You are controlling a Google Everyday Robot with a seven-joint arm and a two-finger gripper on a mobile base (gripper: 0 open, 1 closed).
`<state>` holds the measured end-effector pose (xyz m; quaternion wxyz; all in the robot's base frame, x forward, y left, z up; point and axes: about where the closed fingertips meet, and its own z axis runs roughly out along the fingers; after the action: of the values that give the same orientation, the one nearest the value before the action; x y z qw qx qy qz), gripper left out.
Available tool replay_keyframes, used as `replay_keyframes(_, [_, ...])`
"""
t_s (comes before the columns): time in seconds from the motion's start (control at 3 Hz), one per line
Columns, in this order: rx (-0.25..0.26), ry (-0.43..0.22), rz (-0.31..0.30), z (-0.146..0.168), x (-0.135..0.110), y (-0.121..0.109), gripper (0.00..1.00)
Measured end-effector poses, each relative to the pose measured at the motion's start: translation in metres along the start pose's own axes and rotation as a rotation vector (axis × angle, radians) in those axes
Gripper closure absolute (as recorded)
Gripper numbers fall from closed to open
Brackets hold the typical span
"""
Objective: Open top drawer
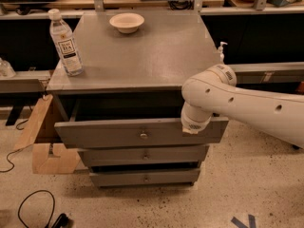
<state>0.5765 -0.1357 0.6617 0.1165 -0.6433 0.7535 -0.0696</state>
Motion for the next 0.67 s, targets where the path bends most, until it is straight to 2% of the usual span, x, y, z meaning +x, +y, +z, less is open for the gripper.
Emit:
replay_keyframes(0.33, [0.000,0.000,0.000,-0.0002,0.0000,-0.0001,0.82])
replay_keyframes(0.67, [0.000,0.000,0.000,-0.0003,0.0000,-0.0001,0.59])
